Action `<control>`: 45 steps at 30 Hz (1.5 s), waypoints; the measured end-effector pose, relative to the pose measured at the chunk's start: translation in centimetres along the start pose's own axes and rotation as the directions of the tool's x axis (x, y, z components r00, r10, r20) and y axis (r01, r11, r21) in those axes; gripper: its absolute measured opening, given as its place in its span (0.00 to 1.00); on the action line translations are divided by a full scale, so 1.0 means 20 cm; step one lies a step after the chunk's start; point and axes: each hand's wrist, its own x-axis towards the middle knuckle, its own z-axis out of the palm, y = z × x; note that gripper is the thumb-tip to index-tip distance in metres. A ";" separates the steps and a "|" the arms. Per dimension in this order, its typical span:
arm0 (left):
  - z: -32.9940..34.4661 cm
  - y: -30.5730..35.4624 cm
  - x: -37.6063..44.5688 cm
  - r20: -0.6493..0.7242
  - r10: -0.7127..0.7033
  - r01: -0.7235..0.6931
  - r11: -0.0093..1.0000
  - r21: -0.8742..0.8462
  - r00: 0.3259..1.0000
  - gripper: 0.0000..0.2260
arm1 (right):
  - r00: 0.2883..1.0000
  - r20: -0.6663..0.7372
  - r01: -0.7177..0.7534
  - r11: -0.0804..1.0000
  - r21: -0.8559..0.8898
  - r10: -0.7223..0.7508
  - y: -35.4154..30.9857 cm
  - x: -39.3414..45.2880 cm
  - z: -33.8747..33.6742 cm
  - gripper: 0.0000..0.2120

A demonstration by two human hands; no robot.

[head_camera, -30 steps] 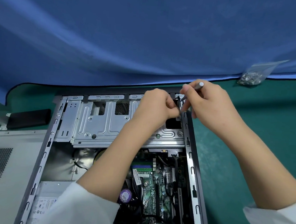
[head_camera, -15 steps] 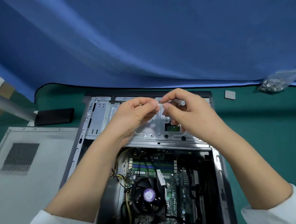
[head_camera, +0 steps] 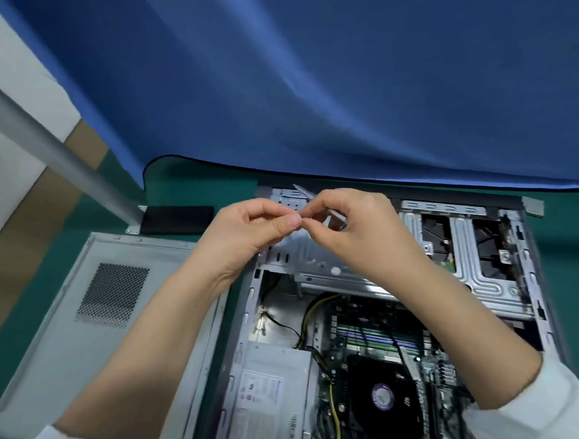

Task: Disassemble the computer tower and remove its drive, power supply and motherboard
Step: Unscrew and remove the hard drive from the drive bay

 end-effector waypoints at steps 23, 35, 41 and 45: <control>-0.40 -0.55 0.49 -0.339 0.165 0.146 0.672 0.726 0.926 0.06 | 0.991 -0.114 -0.084 0.988 -0.133 0.069 0.11 0.10 0.46 0.11; -0.38 -0.57 0.75 -0.244 0.146 0.191 0.301 0.934 0.959 0.10 | 0.992 -0.116 -0.070 0.990 -0.122 0.056 0.13 0.11 0.46 0.10; -0.38 -0.56 0.75 -0.234 0.121 0.188 0.307 0.933 0.965 0.11 | 0.992 -0.110 -0.077 0.991 -0.112 0.065 0.13 0.11 0.45 0.10; -0.38 -0.54 0.70 -0.215 0.144 0.158 0.328 0.931 0.966 0.11 | 0.992 -0.102 -0.082 0.995 -0.062 0.075 0.13 0.10 0.45 0.11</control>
